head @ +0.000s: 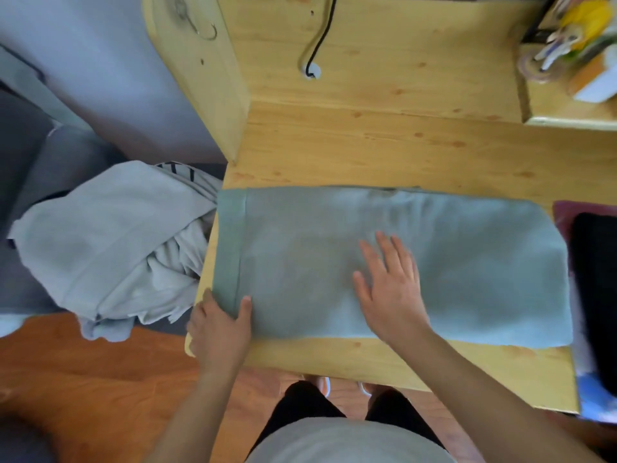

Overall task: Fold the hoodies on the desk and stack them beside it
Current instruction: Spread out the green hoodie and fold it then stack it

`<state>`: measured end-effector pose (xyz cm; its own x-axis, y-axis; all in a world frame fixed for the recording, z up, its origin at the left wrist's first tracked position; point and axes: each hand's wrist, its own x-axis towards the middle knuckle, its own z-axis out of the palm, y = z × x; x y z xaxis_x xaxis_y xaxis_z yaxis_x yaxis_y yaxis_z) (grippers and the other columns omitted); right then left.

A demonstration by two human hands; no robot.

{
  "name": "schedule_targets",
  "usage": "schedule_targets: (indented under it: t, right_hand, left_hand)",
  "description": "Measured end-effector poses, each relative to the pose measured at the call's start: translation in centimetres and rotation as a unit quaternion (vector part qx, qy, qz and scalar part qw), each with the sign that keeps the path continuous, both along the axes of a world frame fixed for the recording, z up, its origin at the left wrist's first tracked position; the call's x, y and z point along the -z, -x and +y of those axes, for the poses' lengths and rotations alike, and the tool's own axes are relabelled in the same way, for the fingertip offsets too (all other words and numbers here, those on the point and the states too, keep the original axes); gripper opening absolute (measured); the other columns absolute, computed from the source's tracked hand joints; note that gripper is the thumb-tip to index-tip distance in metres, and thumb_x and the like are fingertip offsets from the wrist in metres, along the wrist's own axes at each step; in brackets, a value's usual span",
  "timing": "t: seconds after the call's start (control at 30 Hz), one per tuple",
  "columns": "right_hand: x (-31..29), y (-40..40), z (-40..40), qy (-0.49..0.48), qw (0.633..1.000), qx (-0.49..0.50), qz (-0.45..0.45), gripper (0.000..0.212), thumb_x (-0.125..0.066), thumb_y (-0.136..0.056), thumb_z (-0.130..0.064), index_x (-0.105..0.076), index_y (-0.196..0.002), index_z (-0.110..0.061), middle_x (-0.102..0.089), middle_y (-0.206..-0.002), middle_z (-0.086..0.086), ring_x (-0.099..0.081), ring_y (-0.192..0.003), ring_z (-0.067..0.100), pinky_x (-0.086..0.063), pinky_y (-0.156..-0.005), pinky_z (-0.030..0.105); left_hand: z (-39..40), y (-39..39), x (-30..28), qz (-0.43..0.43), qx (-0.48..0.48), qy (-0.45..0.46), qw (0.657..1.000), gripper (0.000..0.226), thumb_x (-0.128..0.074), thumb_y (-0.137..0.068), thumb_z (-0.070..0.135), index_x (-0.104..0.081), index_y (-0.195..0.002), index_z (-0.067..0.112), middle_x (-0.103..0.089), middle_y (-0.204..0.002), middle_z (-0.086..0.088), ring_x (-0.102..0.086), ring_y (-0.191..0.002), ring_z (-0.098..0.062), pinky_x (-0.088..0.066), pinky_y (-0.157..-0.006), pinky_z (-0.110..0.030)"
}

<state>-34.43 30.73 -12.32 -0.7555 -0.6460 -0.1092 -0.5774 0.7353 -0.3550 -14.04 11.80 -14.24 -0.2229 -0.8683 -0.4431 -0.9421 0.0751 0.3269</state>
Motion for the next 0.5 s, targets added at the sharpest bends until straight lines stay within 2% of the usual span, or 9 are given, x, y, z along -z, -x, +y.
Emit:
schedule_targets:
  t: [0.07,0.1,0.13,0.17,0.23,0.33,0.4,0.43,0.5]
  right_hand:
    - [0.9,-2.4,1.1,-0.082,0.994,0.006,-0.066,0.069,-0.012,-0.100,-0.056,-0.024,-0.159,-0.024,-0.012,-0.168,0.005,-0.002,-0.155,0.027,-0.007,-0.126,0.046]
    - [1.6,-3.0,1.5,-0.111,0.991,0.010,-0.079,0.074,-0.002,-0.097,-0.059,-0.018,-0.161,-0.025,-0.008,-0.169,0.003,0.000,-0.156,0.026,-0.004,-0.127,0.044]
    - [2.4,-3.3,1.8,-0.125,0.989,0.010,-0.076,0.077,0.004,-0.096,-0.060,-0.015,-0.161,-0.024,-0.006,-0.170,0.003,0.000,-0.156,0.025,-0.004,-0.127,0.043]
    - [2.8,-3.3,1.8,-0.132,0.989,0.013,-0.073,0.076,0.004,-0.096,-0.058,-0.015,-0.162,-0.024,-0.007,-0.170,0.003,0.000,-0.156,0.024,-0.004,-0.127,0.042]
    - [2.4,-3.0,1.2,-0.113,0.988,0.048,-0.095,0.070,-0.010,-0.099,-0.055,-0.019,-0.161,-0.024,-0.008,-0.170,0.001,-0.001,-0.156,0.023,-0.004,-0.127,0.040]
    - [-0.5,-3.1,0.0,0.044,0.976,0.131,-0.166,0.059,-0.043,-0.103,-0.038,-0.026,-0.158,-0.025,-0.011,-0.168,-0.006,-0.003,-0.154,0.011,-0.010,-0.125,0.032]
    - [-2.8,-4.2,-1.1,0.208,0.945,0.156,-0.201,0.053,-0.047,-0.104,-0.028,-0.031,-0.155,-0.031,-0.016,-0.166,-0.015,-0.010,-0.151,-0.001,-0.014,-0.120,0.022]
    - [-3.2,-4.9,-1.5,0.275,0.920,0.157,-0.232,0.051,-0.046,-0.104,-0.029,-0.032,-0.153,-0.036,-0.020,-0.164,-0.016,-0.014,-0.150,-0.003,-0.017,-0.119,0.021]
    - [-1.8,-6.2,-1.8,0.318,0.884,0.176,-0.296,0.049,-0.045,-0.101,-0.041,-0.032,-0.147,-0.050,-0.025,-0.162,-0.019,-0.021,-0.150,-0.001,-0.020,-0.122,0.028]
  left_hand:
    - [-1.2,-0.2,-0.5,0.050,-0.068,-0.083,0.993,0.079,-0.065,-0.090,0.057,-0.045,-0.144,0.003,-0.059,-0.132,-0.019,-0.055,-0.120,-0.038,-0.048,-0.097,-0.049]
    - [-1.7,0.1,-1.1,0.087,-0.122,-0.145,0.978,0.068,-0.068,-0.089,0.054,-0.055,-0.133,0.003,-0.066,-0.115,-0.014,-0.061,-0.101,-0.033,-0.051,-0.082,-0.042]
    - [-2.2,0.5,-2.0,0.123,-0.182,-0.231,0.948,0.054,-0.071,-0.089,0.050,-0.063,-0.120,0.007,-0.067,-0.099,-0.008,-0.059,-0.084,-0.027,-0.046,-0.069,-0.035]
    - [-2.7,0.8,-2.7,0.139,-0.227,-0.322,0.909,0.042,-0.074,-0.088,0.047,-0.067,-0.110,0.012,-0.065,-0.089,-0.005,-0.055,-0.076,-0.023,-0.039,-0.064,-0.032]
    - [-3.4,0.8,-3.7,0.167,-0.248,-0.440,0.847,0.030,-0.078,-0.086,0.041,-0.070,-0.105,0.019,-0.071,-0.088,-0.001,-0.056,-0.078,-0.018,-0.038,-0.066,-0.030]
    - [-3.9,0.8,-3.7,0.267,-0.228,-0.440,0.827,0.030,-0.072,-0.091,0.022,-0.069,-0.120,0.016,-0.077,-0.111,-0.005,-0.072,-0.088,-0.018,-0.054,-0.066,-0.028]
    - [-3.7,0.6,-3.7,0.327,-0.256,-0.462,0.784,0.033,-0.067,-0.092,0.011,-0.067,-0.125,0.010,-0.075,-0.116,-0.009,-0.075,-0.090,-0.019,-0.059,-0.062,-0.029]
    - [-3.4,0.6,-3.7,0.346,-0.275,-0.474,0.761,0.033,-0.066,-0.093,0.010,-0.066,-0.126,0.008,-0.075,-0.117,-0.010,-0.075,-0.092,-0.020,-0.061,-0.064,-0.031]
    - [-3.0,0.5,-3.5,0.383,-0.315,-0.485,0.721,0.029,-0.061,-0.098,0.018,-0.067,-0.124,0.010,-0.075,-0.118,-0.008,-0.075,-0.095,-0.020,-0.060,-0.074,-0.034]
